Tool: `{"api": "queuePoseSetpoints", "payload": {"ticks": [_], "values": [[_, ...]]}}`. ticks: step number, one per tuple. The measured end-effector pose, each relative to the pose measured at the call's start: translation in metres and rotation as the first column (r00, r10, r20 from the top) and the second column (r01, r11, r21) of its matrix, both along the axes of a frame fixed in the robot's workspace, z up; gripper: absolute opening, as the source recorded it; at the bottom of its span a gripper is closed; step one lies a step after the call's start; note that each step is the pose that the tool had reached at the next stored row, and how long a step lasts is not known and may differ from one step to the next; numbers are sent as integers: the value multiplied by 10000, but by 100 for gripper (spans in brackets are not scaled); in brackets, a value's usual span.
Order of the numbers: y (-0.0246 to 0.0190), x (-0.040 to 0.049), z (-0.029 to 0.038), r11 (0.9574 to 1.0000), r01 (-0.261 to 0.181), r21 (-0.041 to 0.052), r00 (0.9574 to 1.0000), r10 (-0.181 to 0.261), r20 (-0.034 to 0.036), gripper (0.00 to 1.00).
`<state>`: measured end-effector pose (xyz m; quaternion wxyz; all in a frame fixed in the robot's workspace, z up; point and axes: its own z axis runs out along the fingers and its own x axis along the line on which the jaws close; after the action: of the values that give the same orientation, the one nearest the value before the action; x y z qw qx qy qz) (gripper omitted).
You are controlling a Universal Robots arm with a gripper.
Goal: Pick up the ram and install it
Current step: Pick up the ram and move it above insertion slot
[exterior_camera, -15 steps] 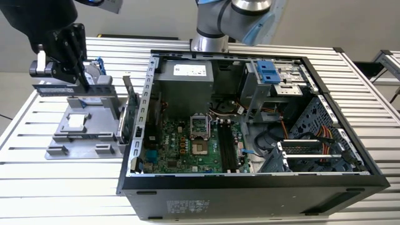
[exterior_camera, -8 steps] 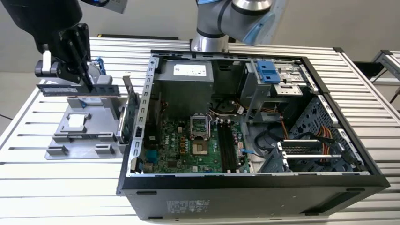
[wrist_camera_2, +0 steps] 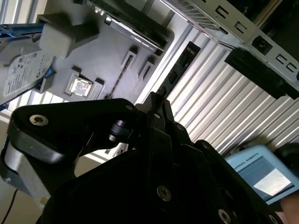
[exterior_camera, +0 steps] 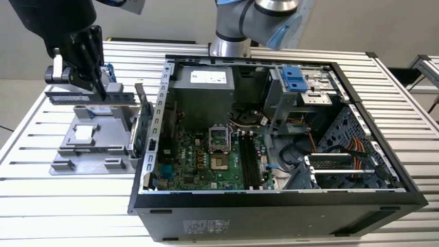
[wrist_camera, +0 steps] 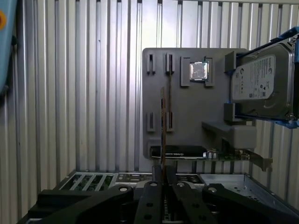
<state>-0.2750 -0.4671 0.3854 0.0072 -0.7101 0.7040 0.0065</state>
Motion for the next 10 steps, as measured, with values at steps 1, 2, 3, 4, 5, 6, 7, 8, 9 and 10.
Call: {"api": "queuePoseSetpoints", "payload": {"ticks": [1, 2, 3, 4, 5, 6, 7, 8, 9, 10], "values": [[5, 10, 0, 10000, 0, 0, 10000, 0, 1, 0], [10, 21, 0, 10000, 0, 0, 10000, 0, 1, 0], [14, 31, -1, 10000, 0, 0, 10000, 0, 1, 0], [18, 41, 0, 10000, 0, -1, 10000, 0, 0, 0], [21, 52, 0, 10000, 0, -1, 10000, 0, 0, 0], [25, 63, 0, 10000, -1, 0, 10000, 1, 0, 0], [28, 75, 0, 10000, 0, -1, 10000, 0, 1, 0], [31, 86, 0, 10000, 0, 0, 10000, 0, 1, 0], [33, 97, 0, 10000, 0, 0, 10000, 0, 0, 0], [34, 109, 0, 10000, 0, 0, 10000, 0, 0, 0]]}}
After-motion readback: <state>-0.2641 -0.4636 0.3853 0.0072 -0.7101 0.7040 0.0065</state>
